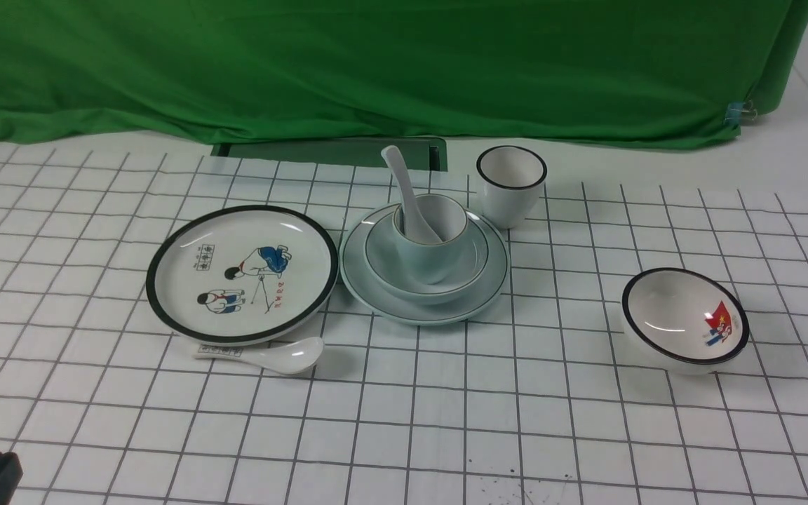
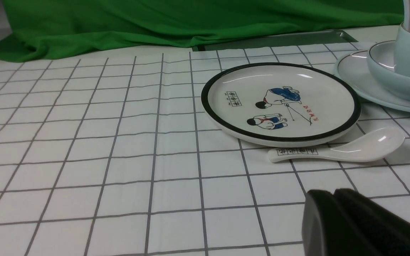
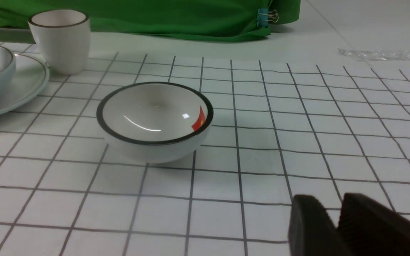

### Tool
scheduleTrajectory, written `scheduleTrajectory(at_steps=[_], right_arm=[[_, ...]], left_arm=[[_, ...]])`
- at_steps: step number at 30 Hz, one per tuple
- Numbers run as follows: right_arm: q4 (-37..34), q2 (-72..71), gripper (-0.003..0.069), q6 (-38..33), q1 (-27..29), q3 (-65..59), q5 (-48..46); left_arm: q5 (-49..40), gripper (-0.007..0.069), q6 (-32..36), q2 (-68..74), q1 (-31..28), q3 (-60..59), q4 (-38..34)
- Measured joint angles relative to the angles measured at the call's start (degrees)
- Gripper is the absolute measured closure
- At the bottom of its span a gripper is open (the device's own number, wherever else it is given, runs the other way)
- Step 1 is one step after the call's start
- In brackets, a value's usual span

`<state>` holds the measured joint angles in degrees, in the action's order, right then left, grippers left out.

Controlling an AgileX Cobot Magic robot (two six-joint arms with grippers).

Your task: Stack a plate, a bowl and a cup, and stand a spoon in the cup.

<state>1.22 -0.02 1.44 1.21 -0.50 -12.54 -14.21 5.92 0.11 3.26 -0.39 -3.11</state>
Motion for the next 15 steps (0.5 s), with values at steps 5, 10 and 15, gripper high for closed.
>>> scheduleTrajectory(at_steps=[5,10,15], right_arm=[[0.0,0.0,0.0477,0.0,0.0,0.0,0.0],[0.0,0.0,0.0471,0.0,0.0,0.0,0.0],[0.0,0.0,0.0463,0.0,0.0,0.0,0.0]], left_arm=[[0.0,0.0653,0.14,0.0,0.0,0.0,0.0],[0.0,0.0653,0.14,0.0,0.0,0.0,0.0],[0.0,0.0653,0.14,0.0,0.0,0.0,0.0]])
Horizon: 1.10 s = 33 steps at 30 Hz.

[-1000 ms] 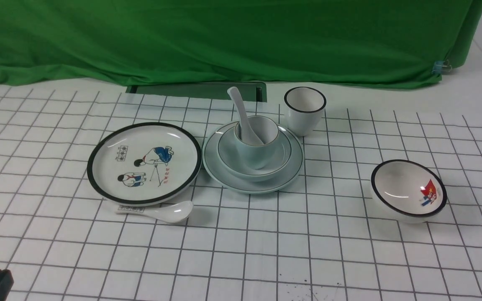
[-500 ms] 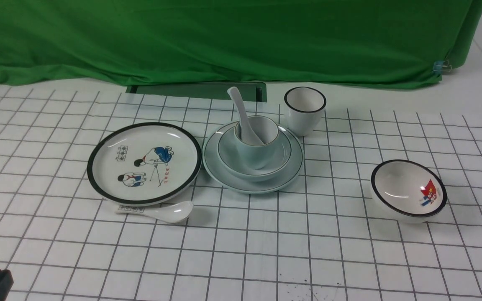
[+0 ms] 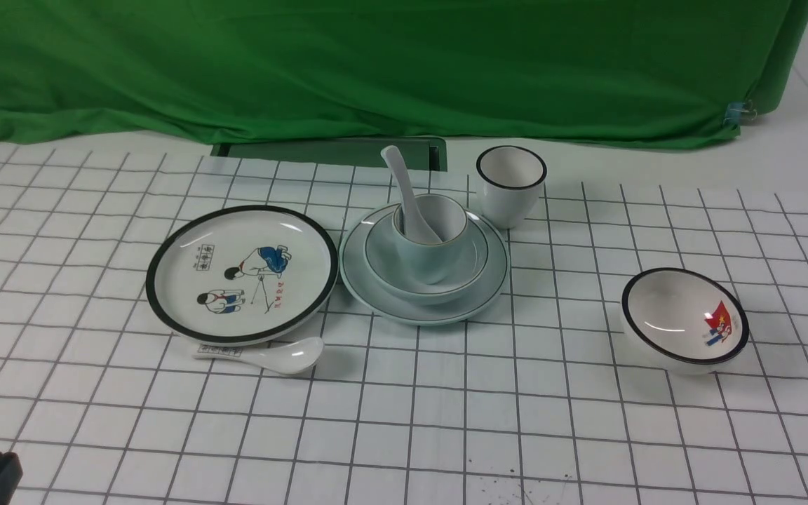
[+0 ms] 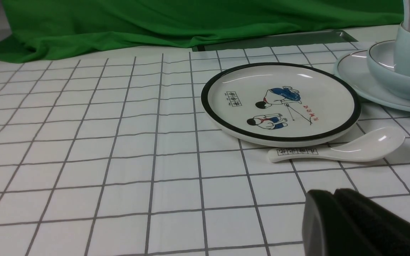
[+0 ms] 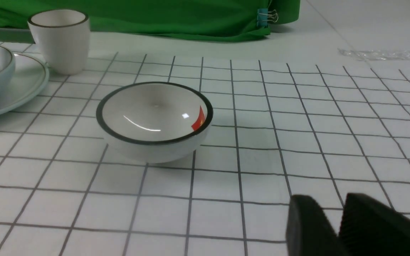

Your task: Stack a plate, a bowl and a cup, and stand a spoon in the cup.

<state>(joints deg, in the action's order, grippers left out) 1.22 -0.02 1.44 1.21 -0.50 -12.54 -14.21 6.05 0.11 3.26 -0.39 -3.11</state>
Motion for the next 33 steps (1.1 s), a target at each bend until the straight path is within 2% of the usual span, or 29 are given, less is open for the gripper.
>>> scheduleTrajectory(at_steps=[16,33], right_arm=[[0.0,0.0,0.0424,0.0,0.0,0.0,0.0],[0.0,0.0,0.042,0.0,0.0,0.0,0.0]], left_arm=[[0.0,0.0653,0.0,0.0,0.0,0.0,0.0],[0.0,0.0653,0.04,0.0,0.0,0.0,0.0]])
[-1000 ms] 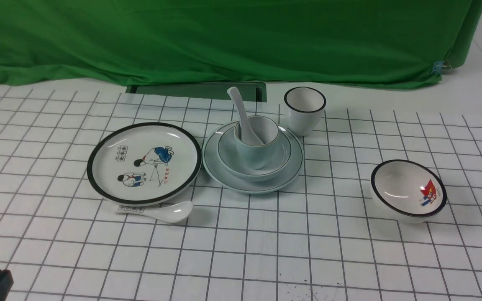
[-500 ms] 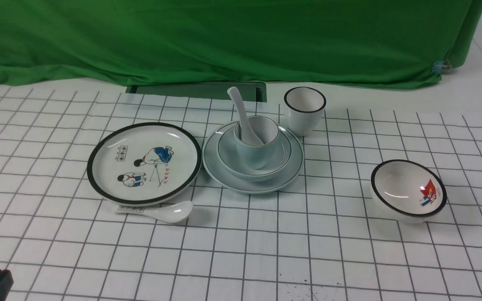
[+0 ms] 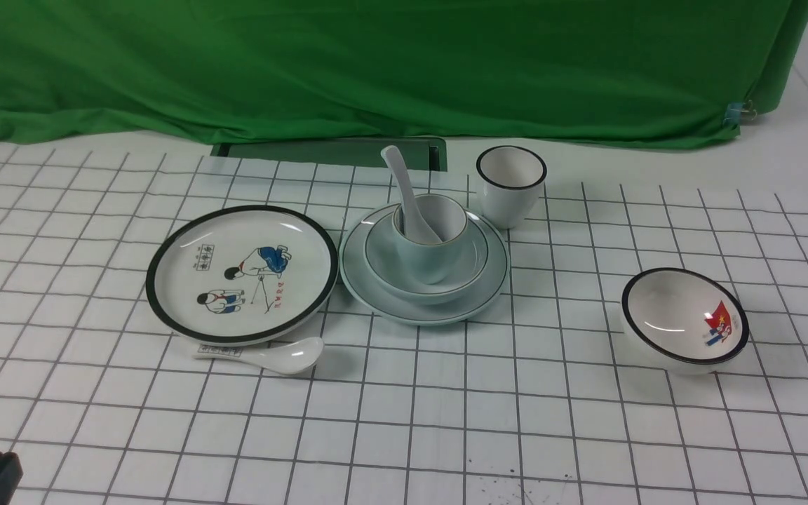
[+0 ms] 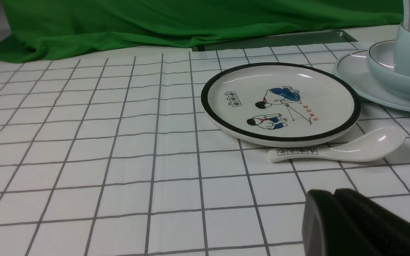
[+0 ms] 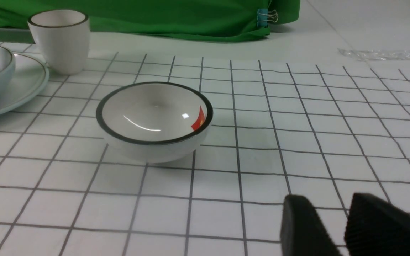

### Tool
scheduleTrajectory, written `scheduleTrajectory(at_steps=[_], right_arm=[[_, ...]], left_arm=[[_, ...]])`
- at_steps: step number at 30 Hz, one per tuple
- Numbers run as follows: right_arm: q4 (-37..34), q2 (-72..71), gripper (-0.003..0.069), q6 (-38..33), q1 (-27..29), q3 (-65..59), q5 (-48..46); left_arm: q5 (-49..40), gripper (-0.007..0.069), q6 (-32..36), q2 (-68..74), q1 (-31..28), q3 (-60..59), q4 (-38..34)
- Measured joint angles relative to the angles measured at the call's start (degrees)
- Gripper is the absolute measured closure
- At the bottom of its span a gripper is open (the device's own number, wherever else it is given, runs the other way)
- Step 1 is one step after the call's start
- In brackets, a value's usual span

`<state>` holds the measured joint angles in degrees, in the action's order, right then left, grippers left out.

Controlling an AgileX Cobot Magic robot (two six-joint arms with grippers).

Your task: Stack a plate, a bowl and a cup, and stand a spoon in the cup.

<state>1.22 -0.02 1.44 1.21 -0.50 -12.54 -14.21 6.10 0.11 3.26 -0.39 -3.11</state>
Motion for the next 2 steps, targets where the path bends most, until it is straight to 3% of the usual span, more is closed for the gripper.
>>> scheduleTrajectory(at_steps=[2], right_arm=[[0.0,0.0,0.042,0.0,0.0,0.0,0.0]], left_arm=[[0.0,0.0653,0.0,0.0,0.0,0.0,0.0]])
